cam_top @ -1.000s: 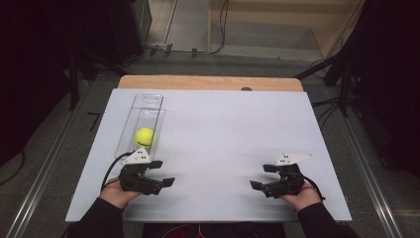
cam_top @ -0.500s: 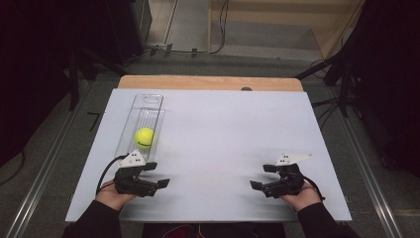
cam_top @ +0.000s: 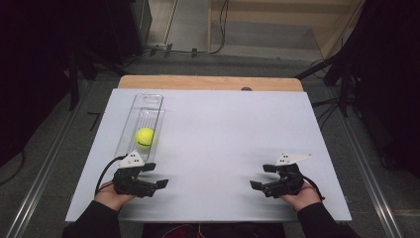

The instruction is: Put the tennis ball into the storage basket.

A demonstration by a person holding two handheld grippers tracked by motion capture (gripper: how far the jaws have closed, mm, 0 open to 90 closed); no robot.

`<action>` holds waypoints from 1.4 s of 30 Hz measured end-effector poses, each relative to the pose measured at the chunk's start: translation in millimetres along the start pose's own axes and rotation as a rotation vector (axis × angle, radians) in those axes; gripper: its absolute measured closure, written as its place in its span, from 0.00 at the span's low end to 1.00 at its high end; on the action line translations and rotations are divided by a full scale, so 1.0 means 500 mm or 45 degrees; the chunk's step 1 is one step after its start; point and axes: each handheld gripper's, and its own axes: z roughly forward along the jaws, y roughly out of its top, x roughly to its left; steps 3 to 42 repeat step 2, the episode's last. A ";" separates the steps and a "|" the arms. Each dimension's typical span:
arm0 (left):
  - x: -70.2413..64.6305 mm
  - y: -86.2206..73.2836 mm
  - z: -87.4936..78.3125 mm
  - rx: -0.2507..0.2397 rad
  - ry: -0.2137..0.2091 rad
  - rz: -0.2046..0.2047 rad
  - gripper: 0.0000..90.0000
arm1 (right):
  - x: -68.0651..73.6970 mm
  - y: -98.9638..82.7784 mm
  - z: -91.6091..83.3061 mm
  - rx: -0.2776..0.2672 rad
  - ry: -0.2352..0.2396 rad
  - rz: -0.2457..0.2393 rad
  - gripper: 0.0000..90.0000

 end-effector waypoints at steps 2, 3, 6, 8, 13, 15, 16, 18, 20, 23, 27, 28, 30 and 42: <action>0.001 0.000 -0.001 0.000 0.003 -0.003 0.23 | -0.001 0.000 0.001 0.008 0.017 0.007 0.15; 0.001 0.000 -0.001 0.000 0.003 -0.003 0.23 | -0.001 0.000 0.001 0.008 0.017 0.007 0.15; 0.001 0.000 -0.001 0.000 0.003 -0.003 0.23 | -0.001 0.000 0.001 0.008 0.017 0.007 0.15; 0.001 0.000 -0.001 0.000 0.003 -0.003 0.23 | -0.001 0.000 0.001 0.008 0.017 0.007 0.15; 0.001 0.000 -0.001 0.000 0.003 -0.003 0.23 | -0.001 0.000 0.001 0.008 0.017 0.007 0.15; 0.001 0.000 -0.001 0.000 0.003 -0.003 0.23 | -0.001 0.000 0.001 0.008 0.017 0.007 0.15; 0.001 0.000 -0.001 0.000 0.003 -0.003 0.23 | -0.001 0.000 0.001 0.008 0.017 0.007 0.15; 0.001 0.000 -0.001 0.000 0.003 -0.003 0.23 | -0.001 0.000 0.001 0.008 0.017 0.007 0.15; 0.001 0.000 -0.001 0.000 0.003 -0.003 0.23 | -0.001 0.000 0.001 0.008 0.017 0.007 0.15; 0.001 0.000 -0.001 0.000 0.003 -0.003 0.23 | -0.001 0.000 0.001 0.008 0.017 0.007 0.15; 0.001 0.000 -0.001 0.000 0.003 -0.003 0.23 | -0.001 0.000 0.001 0.008 0.017 0.007 0.15; 0.001 0.000 -0.001 0.000 0.003 -0.003 0.23 | -0.001 0.000 0.001 0.008 0.017 0.007 0.15; 0.001 0.000 -0.001 0.000 0.003 -0.003 0.23 | -0.001 0.000 0.001 0.008 0.017 0.007 0.15; 0.001 0.000 -0.001 0.000 0.003 -0.003 0.23 | -0.001 0.000 0.001 0.008 0.017 0.007 0.15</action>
